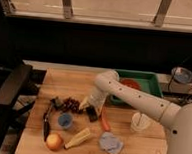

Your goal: Place eraser in tray

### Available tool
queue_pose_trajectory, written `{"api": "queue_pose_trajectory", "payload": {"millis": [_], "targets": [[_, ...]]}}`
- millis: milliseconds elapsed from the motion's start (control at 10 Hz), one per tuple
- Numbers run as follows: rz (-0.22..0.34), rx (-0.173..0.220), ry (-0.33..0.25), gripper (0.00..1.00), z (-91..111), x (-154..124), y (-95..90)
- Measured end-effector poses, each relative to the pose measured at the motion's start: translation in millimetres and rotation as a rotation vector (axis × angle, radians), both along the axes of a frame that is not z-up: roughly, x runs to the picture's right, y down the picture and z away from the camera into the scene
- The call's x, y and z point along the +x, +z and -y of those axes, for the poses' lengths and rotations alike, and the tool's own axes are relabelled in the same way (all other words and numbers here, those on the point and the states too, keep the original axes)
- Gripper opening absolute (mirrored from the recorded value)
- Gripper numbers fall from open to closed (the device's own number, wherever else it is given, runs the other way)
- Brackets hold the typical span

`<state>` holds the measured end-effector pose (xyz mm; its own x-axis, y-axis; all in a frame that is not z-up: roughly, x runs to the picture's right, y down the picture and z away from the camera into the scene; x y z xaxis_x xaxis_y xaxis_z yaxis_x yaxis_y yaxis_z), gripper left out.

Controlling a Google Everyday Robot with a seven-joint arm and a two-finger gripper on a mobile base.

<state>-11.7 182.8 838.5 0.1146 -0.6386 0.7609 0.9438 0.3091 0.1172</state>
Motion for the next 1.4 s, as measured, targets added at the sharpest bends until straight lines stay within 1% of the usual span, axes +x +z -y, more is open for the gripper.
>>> {"api": "queue_pose_trajectory", "payload": {"millis": [100,200,400,500,600,700,800,900,1000,1100,1200,1300,1400], "targets": [[0.006,-0.025,-0.001,0.58,-9.1,-2.0,3.5],[0.011,-0.031,0.000,0.50,-10.7,-4.5,4.0],[0.021,-0.039,0.002,0.29,-14.3,-5.9,2.1],[0.021,-0.032,-0.004,0.17,-12.6,-8.1,-1.6],[0.014,-0.010,0.003,0.07,-7.8,-7.6,-5.3],[0.003,0.020,0.015,0.02,0.2,-6.4,-10.1],[-0.010,0.063,0.030,0.00,11.9,-5.5,-18.0],[-0.024,0.128,0.055,0.00,33.0,-3.8,-33.0],[-0.032,0.175,0.076,0.00,49.1,-2.7,-45.0],[-0.042,0.250,0.117,0.00,74.2,-0.3,-63.2],[-0.050,0.301,0.149,0.00,91.2,2.0,-75.1],[-0.073,0.375,0.199,0.00,113.2,6.8,-88.6],[-0.114,0.439,0.250,0.00,130.8,15.4,-98.1]]}}
